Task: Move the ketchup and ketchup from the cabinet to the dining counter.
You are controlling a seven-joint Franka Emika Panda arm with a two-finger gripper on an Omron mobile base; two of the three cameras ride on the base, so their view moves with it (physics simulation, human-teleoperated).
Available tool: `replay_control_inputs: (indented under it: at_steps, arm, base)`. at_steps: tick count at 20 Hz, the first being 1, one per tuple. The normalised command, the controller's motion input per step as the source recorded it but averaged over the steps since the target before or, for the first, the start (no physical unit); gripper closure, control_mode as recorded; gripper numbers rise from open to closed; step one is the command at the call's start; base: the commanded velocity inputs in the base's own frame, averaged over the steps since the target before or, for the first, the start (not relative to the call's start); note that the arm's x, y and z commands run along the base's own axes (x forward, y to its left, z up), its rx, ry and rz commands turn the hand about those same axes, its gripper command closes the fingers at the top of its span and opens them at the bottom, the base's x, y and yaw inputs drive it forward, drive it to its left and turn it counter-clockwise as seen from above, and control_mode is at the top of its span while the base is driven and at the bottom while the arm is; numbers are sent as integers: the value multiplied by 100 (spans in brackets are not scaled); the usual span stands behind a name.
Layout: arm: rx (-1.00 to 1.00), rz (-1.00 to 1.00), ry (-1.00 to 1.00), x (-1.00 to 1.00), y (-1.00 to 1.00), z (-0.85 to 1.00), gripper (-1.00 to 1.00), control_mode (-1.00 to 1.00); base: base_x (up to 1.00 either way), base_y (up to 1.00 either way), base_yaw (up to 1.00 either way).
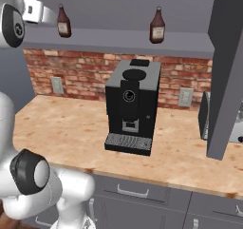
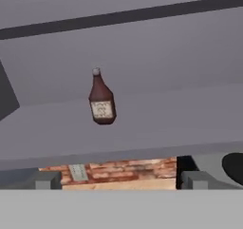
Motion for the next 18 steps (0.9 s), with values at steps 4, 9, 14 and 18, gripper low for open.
replay_control_inputs:
  at_steps: [4, 9, 14, 18]
  arm:
    - [-7, 0, 6, 51, 10, 0, -100, -100]
    - [-7, 0, 2, 47, 10, 0, -100, -100]
    - [-1, 0, 0, 27, 0, -13, -100, -100]
    - [0, 0, -2, 16, 0, -25, -100, -100]
  base:
    - [0, 0, 0]
    - [0, 0, 0]
    - [0, 0, 0]
    - [0, 0, 0]
